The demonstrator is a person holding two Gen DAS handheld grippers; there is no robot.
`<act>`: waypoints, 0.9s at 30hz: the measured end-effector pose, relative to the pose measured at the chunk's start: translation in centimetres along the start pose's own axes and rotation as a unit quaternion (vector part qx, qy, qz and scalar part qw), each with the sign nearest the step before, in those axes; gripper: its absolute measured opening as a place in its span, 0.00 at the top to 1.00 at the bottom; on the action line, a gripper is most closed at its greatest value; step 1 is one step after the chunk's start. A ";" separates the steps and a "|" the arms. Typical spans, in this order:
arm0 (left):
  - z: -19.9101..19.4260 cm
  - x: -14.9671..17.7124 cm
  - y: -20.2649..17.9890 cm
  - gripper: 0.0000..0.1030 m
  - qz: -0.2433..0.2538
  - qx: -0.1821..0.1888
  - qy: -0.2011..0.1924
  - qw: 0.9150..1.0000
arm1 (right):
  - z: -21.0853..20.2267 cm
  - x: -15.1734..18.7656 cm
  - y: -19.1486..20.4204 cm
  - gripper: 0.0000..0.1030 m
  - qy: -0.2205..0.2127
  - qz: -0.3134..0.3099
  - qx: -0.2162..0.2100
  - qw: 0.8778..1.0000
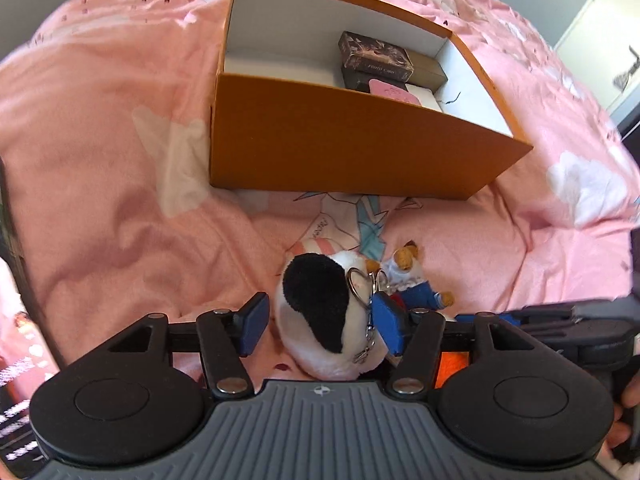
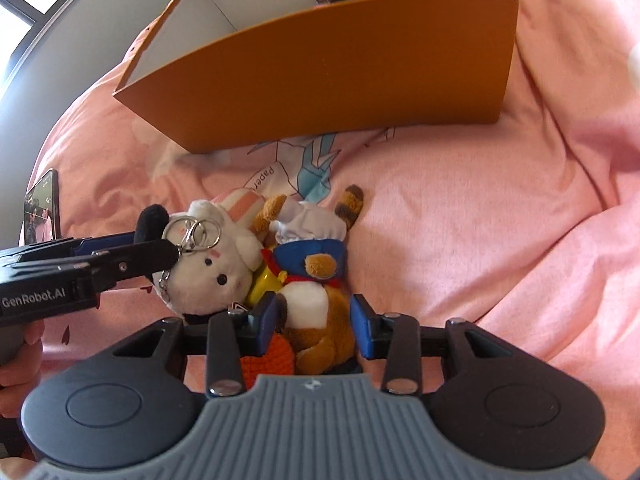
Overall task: Organize objects
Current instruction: 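Grasp the panda plush with the left tool while the right tool grasps the bear plush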
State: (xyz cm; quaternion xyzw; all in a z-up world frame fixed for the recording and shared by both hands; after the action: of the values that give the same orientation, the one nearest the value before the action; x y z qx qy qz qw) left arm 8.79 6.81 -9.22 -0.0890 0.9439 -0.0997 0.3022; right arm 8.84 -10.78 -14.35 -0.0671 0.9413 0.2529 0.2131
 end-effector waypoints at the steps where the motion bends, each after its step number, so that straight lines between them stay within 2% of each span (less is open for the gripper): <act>1: 0.3 0.0 0.1 0.33 -0.008 0.005 0.003 1.000 | 0.3 0.0 -0.1 0.58 0.004 0.004 -0.003 1.000; 4: 1.3 0.1 0.1 0.29 -0.024 0.013 0.019 0.999 | 0.8 0.0 -0.4 0.54 0.013 0.016 -0.013 1.000; 11: 3.1 0.5 0.0 0.21 -0.019 0.002 0.046 0.999 | 2.3 0.0 -0.8 0.48 0.037 0.030 -0.037 0.998; 17: 3.7 0.8 0.8 0.25 -0.049 0.019 0.060 0.997 | 3.5 0.0 -0.5 0.45 0.052 0.022 -0.047 0.997; 21: 3.4 0.9 0.3 0.28 -0.031 0.012 0.056 0.998 | 4.2 0.2 -0.3 0.46 0.060 0.020 -0.048 0.997; 23: 3.2 0.9 0.1 0.30 -0.023 0.007 0.053 0.998 | 3.8 0.2 0.0 0.50 0.054 0.012 -0.046 0.997; 27: 2.3 0.9 -1.0 0.32 0.007 -0.013 0.038 0.999 | 2.7 0.2 0.5 0.52 0.036 -0.003 -0.042 0.998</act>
State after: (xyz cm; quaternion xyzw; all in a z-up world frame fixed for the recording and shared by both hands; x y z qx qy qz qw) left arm 9.52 5.29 -11.33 -0.0827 0.9564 -0.0883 0.2657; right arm 9.50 -8.98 -16.29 -0.0875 0.9368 0.2888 0.1772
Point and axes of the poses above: each gripper's, at about its wrist camera, not at the fingertips, and z roughly the way its jaws point, y to its left, x to its underside, the point moved 4 cm from there along z, roughly the way its jaws point, and after that the axes turned 10 degrees about -y, right-handed, at the moved point
